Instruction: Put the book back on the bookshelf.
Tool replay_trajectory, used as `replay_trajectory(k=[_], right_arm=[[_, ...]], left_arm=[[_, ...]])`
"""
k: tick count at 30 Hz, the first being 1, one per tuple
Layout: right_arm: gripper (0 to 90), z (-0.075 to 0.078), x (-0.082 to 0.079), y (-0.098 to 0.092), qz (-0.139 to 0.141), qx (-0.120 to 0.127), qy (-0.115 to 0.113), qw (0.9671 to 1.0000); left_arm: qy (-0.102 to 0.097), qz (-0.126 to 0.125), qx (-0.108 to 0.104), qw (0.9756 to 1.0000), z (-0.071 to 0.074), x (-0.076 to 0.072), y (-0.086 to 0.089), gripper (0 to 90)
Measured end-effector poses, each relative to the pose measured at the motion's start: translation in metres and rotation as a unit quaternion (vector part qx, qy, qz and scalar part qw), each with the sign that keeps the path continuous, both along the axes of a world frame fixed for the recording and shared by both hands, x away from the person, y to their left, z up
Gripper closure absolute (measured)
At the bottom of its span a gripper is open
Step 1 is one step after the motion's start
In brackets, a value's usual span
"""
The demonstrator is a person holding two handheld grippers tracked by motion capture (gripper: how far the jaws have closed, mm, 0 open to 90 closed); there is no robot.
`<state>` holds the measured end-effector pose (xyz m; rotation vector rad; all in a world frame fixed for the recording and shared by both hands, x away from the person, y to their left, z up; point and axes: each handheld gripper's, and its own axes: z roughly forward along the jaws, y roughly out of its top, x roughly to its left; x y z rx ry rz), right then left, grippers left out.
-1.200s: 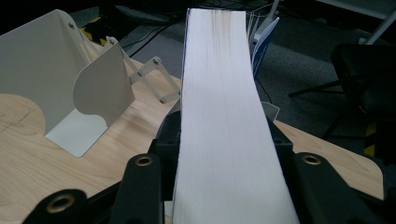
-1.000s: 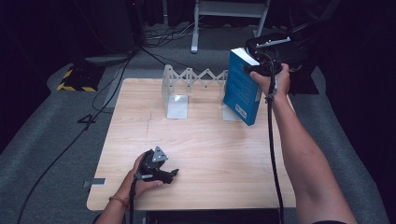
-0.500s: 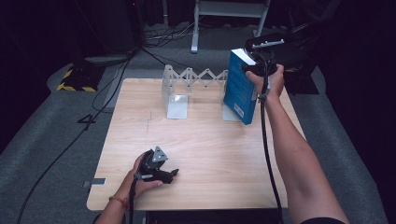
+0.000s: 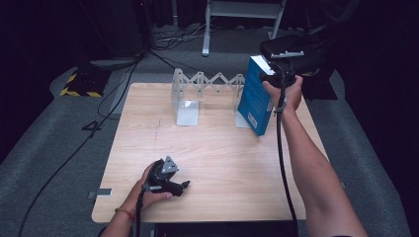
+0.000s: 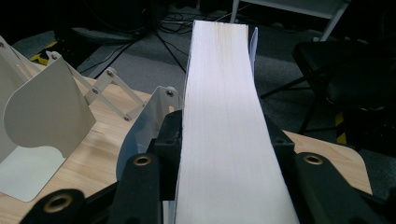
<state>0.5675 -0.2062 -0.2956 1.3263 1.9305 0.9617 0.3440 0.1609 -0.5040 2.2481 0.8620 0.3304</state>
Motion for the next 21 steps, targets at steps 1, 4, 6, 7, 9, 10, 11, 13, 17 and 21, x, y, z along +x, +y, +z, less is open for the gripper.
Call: replay_trajectory(k=[1, 4, 6, 7, 9, 10, 11, 13, 17, 21], right_arm=[[60.1, -0.001, -0.002, -0.001, -0.003, 0.002, 0.001, 1.0], [59.6, -0.003, -0.009, -0.005, 0.001, 0.002, 0.01, 1.0], [59.5, -0.005, -0.013, -0.008, 0.005, 0.001, 0.011, 0.9999], [59.4, -0.006, -0.016, -0.009, 0.007, 0.0, 0.014, 0.9999], [59.4, -0.007, -0.021, -0.01, 0.015, -0.003, 0.021, 0.9997], [59.4, -0.008, -0.024, -0.011, 0.02, -0.004, 0.024, 0.9995], [59.4, -0.008, -0.027, -0.011, 0.026, -0.008, 0.025, 0.9993], [59.4, -0.008, -0.032, -0.012, 0.034, -0.013, 0.027, 0.9989], [58.7, -0.006, -0.033, -0.016, 0.048, -0.014, 0.043, 0.9978], [57.1, -0.002, -0.029, -0.017, 0.057, -0.027, 0.061, 0.9961]], left_arm=[[0.002, -0.005, -0.001, 1.0, 0.0, 0.0, 0.0, 14.9], [0.001, -0.008, -0.002, 1.0, 0.0, 0.0, 0.0, 14.9], [0.0, -0.009, -0.002, 1.0, 0.0, 0.0, 0.0, 14.8], [0.0, -0.009, -0.002, 1.0, 0.0, 0.0, 0.0, 14.8], [0.0, -0.009, -0.002, 1.0, 0.0, 0.0, 0.0, 14.9], [0.0, -0.009, -0.002, 1.0, 0.0, 0.0, 0.0, 14.8], [0.001, -0.009, -0.002, 1.0, 0.0, 0.0, 0.0, 14.9], [0.001, -0.01, -0.002, 0.9999, 0.0, 0.0, 0.0, 14.8], [0.001, -0.01, -0.002, 0.9999, 0.0, 0.0, 0.0, 14.7], [0.001, -0.01, -0.002, 0.9999, 0.0, 0.0, 0.0, 14.7]])
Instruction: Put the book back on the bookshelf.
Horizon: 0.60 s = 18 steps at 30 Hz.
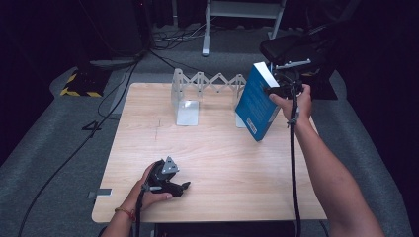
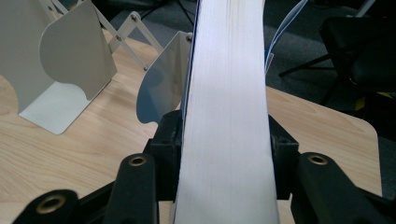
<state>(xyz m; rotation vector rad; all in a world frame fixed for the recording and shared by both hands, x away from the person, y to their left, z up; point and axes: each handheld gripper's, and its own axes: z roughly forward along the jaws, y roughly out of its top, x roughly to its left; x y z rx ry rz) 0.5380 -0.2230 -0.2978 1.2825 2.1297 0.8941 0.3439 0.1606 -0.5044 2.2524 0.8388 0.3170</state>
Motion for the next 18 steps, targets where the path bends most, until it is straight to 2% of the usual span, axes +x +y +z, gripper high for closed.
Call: replay_trajectory(k=[3, 7, 8, 10, 11, 12, 16, 18], right_arm=[[56.2, 0.002, 0.004, 0.0, 0.008, -0.01, 0.012, 0.9998], [53.5, 0.008, 0.018, 0.0, 0.026, -0.02, 0.053, 0.998], [53.5, 0.008, 0.018, 0.0, 0.026, -0.02, 0.053, 0.998], [50.3, 0.008, 0.025, 0.002, 0.039, -0.029, 0.078, 0.9958], [48.8, 0.006, 0.029, 0.004, 0.05, -0.039, 0.1, 0.993], [48.7, 0.006, 0.032, 0.005, 0.058, -0.046, 0.108, 0.9913], [48.8, 0.008, 0.035, 0.008, 0.063, -0.053, 0.111, 0.9904], [56.0, 0.01, 0.035, 0.009, 0.054, -0.051, 0.106, 0.9916]], left_arm=[[0.0, 0.0, 0.0, 1.0, 0.0, 0.0, 0.0, 14.7], [0.0, 0.0, 0.0, 1.0, 0.0, 0.0, 0.0, 14.7], [0.0, 0.0, 0.0, 1.0, 0.0, 0.0, 0.0, 14.7], [0.0, 0.0, 0.0, 1.0, 0.0, 0.0, 0.0, 14.7], [0.0, 0.0, 0.0, 1.0, 0.0, 0.0, 0.0, 14.7], [0.0, 0.0, 0.0, 1.0, 0.0, 0.0, 0.0, 14.7], [0.002, -0.002, -0.002, 1.0, 0.0, 0.0, 0.0, 14.6], [0.001, -0.003, -0.001, 1.0, 0.0, 0.0, 0.0, 14.6]])
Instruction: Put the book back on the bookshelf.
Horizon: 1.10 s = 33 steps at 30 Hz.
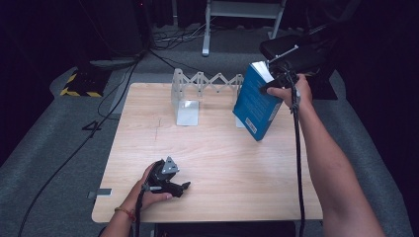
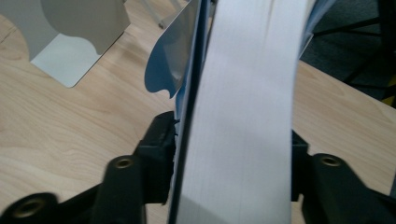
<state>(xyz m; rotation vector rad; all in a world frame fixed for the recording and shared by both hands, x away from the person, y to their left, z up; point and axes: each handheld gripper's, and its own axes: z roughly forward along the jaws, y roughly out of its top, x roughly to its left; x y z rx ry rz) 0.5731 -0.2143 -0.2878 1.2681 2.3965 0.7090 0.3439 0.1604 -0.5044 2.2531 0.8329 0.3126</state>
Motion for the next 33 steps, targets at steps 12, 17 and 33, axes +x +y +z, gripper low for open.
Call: replay_trajectory(k=[12, 17, 33], right_arm=[[61.2, 0.001, -0.001, 0.004, -0.034, 0.038, -0.039, 0.9979], [61.1, 0.002, -0.003, 0.008, -0.067, 0.04, -0.072, 0.9943], [59.3, -0.015, -0.019, 0.008, -0.162, 0.047, -0.116, 0.9787]], left_arm=[[0.0, -0.003, 0.001, 1.0, 0.0, 0.0, 0.0, 14.6], [0.002, -0.007, 0.001, 1.0, 0.0, 0.0, 0.0, 14.6], [0.0, -0.009, 0.0, 1.0, 0.0, -0.002, 0.0, 14.8]])
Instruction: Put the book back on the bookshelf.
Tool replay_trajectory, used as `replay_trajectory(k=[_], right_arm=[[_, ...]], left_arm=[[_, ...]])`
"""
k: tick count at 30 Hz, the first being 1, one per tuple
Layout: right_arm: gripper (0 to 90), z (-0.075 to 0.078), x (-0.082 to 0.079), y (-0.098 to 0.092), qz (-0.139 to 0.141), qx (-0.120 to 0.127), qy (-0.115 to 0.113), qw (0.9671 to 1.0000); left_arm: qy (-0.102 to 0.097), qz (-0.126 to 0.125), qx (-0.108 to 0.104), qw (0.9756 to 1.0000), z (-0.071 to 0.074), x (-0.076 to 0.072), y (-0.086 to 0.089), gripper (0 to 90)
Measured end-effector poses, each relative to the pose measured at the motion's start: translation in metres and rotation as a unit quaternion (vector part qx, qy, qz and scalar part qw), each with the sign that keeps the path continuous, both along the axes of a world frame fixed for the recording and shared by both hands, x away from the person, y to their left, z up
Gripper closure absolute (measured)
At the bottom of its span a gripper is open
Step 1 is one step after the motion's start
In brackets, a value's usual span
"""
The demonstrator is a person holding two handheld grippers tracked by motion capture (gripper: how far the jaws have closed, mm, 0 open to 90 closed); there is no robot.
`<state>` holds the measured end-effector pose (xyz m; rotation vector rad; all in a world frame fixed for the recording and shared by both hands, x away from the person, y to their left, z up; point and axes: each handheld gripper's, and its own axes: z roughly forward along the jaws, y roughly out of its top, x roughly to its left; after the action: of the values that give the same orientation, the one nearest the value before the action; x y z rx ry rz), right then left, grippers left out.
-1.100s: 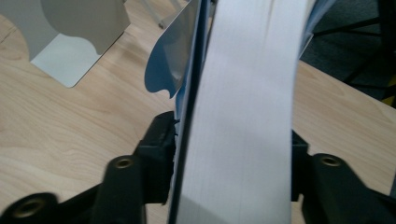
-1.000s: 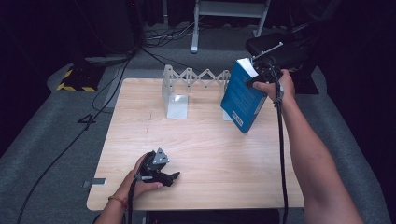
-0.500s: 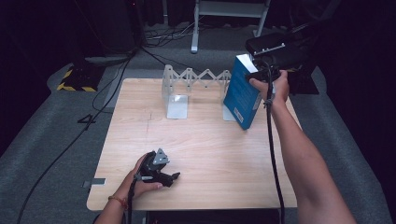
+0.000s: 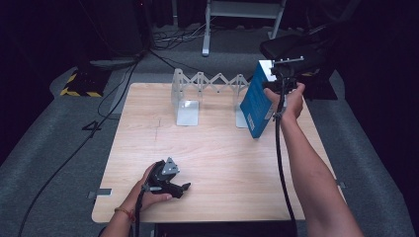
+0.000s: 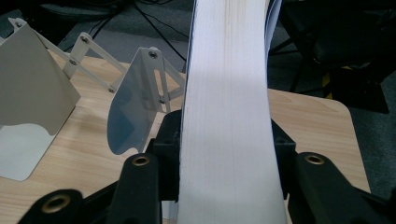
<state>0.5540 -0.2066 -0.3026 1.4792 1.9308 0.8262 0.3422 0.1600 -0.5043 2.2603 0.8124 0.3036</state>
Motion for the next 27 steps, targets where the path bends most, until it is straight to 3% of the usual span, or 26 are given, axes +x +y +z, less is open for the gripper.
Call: replay_trajectory(k=[7, 17, 27], right_arm=[[54.8, 0.002, -0.003, 0.002, 0.021, -0.033, 0.009, 0.9992], [45.5, 0.004, -0.006, -0.001, 0.044, -0.044, 0.02, 0.9979], [38.3, 0.006, -0.018, -0.009, 0.073, -0.05, 0.016, 0.9959]], left_arm=[[0.0, 0.0, 0.0, 1.0, 0.0, 0.0, 0.0, 14.8], [0.0, 0.0, 0.0, 1.0, 0.0, 0.0, 0.0, 14.8], [0.0, 0.0, 0.0, 1.0, 0.0, 0.0, 0.0, 14.8]])
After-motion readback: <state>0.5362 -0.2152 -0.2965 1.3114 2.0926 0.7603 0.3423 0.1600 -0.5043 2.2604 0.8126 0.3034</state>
